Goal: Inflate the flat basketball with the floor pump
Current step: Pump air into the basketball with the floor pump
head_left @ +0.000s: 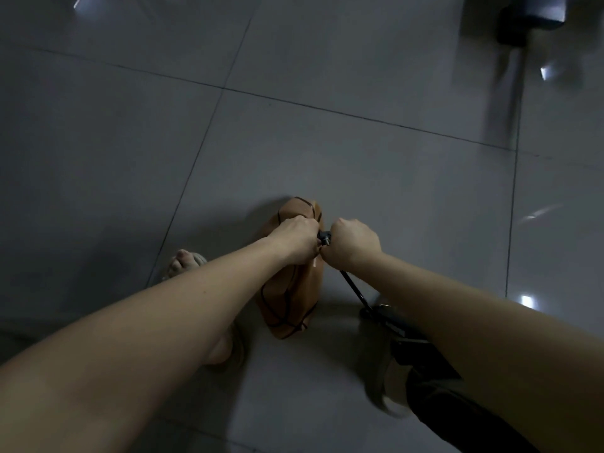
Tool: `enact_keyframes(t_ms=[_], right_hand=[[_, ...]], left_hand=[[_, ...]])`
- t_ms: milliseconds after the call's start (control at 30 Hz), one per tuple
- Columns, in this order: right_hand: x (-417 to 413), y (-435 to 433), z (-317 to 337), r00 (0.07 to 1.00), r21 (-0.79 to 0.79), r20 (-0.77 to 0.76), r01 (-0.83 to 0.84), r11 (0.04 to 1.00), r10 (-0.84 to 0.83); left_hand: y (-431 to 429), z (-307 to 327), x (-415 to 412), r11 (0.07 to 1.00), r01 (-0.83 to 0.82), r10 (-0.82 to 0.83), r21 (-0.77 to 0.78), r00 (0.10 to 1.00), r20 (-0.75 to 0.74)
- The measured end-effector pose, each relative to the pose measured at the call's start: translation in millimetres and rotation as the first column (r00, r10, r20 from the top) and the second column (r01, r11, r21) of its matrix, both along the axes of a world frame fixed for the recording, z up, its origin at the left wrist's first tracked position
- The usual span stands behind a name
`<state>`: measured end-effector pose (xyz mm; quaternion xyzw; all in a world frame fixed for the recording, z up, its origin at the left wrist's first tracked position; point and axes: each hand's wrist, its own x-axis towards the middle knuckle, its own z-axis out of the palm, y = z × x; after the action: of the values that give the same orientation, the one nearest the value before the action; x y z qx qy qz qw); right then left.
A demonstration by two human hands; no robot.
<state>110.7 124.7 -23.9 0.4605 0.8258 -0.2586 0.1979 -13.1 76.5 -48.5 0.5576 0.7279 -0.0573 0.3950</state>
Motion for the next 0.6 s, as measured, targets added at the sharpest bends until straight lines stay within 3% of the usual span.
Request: enact_keyframes(t_ms=[67, 167, 333, 400, 467, 600], right_hand=[[6, 10, 9, 0.996, -0.152, 0.058, -0.055, 0.987, 0.064], [26, 30, 42, 0.973, -0.48, 0.189, -0.022, 0.877, 0.128], [75, 41, 123, 0.897, -0.713, 0.373, 0.113, 0.692, 0.237], [92, 29, 151, 0.884, -0.743, 0.355, 0.07, 0.665, 0.304], [112, 12, 171, 0.886, -0.712, 0.338, 0.022, 0.701, 0.316], [133, -12, 190, 0.89, -0.569, 0.308, -0.111, 0.815, 0.336]], left_hand=[[1, 4, 1, 1.0, 0.006, -0.006, -0.019, 1.0, -0.001], [-3, 16, 3, 0.999, 0.035, -0.036, -0.015, 0.998, -0.045], [-12, 50, 0, 0.999, -0.04, 0.04, 0.012, 0.999, -0.013], [-11, 72, 0, 0.995, -0.098, 0.098, 0.012, 0.995, -0.005], [-7, 101, 9, 0.993, -0.114, 0.114, -0.002, 0.993, 0.019], [-2, 189, 51, 0.985, -0.003, 0.062, -0.173, 0.94, 0.336]])
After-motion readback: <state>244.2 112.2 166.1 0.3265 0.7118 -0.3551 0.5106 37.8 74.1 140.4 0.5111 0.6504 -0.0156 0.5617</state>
